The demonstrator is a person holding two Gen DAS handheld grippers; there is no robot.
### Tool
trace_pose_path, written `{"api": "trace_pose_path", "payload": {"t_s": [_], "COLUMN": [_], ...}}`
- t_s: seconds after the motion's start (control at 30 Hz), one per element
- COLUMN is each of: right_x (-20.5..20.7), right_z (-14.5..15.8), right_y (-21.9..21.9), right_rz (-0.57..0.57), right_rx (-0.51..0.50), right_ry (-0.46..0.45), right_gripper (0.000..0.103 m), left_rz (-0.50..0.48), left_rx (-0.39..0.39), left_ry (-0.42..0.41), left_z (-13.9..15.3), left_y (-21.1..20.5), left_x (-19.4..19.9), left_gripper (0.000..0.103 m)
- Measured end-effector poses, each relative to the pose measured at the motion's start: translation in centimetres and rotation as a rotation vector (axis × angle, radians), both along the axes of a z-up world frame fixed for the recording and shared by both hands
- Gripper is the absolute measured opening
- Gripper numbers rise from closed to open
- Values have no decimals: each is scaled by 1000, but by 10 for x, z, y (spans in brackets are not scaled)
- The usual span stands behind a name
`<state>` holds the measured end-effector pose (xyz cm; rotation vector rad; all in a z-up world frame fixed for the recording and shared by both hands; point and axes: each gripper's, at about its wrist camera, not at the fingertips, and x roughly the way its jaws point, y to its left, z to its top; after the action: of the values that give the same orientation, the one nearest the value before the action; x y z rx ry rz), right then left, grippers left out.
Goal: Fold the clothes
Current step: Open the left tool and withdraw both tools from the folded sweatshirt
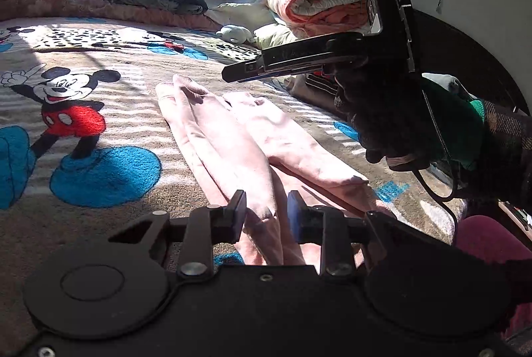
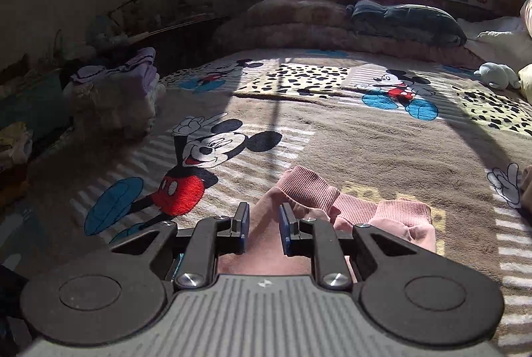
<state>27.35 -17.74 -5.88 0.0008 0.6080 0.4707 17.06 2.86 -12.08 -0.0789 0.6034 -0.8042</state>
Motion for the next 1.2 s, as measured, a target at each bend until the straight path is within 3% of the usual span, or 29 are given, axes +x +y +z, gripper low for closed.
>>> {"api": "trace_pose_path", "payload": {"t_s": [0.17, 0.37, 0.47, 0.7, 0.77, 0.83, 0.9, 1.03, 1.13, 1.2], "right_x": [-45, -80, -96, -113, -106, -102, -101, -119, -129, -142], "right_z": [-20, -28, -23, -40, -55, -64, -61, -38, -33, -32], "right_y": [37, 24, 17, 44, 53, 55, 54, 46, 35, 19], "right_rz": [151, 86, 76, 171, 153, 155, 145, 120, 71, 24], "right_rx": [-138, -77, -55, -183, -271, -288, -278, -235, -239, -217], "right_ry": [19, 10, -22, -38, -21, -32, -15, -91, -99, -97], "right_gripper": [20, 21, 21, 20, 21, 21, 21, 22, 33, 34], "left_rz": [-37, -21, 47, 133, 115, 102, 97, 106, 112, 80], "left_rx": [132, 102, 51, 0, 22, 48, 52, 37, 2, -7], "left_ry": [2, -31, -23, 4, 3, 3, 3, -10, -21, -51], "left_z": [-13, -5, 1, 3, 1, -2, -3, -1, 3, 8], "left_y": [-30, -9, 15, 41, 36, 32, 31, 33, 30, 21], "left_x": [0, -7, -5, -3, -5, -6, -6, -4, -1, -2], "left_gripper": [26, 27, 27, 27, 27, 27, 27, 27, 27, 27]}}
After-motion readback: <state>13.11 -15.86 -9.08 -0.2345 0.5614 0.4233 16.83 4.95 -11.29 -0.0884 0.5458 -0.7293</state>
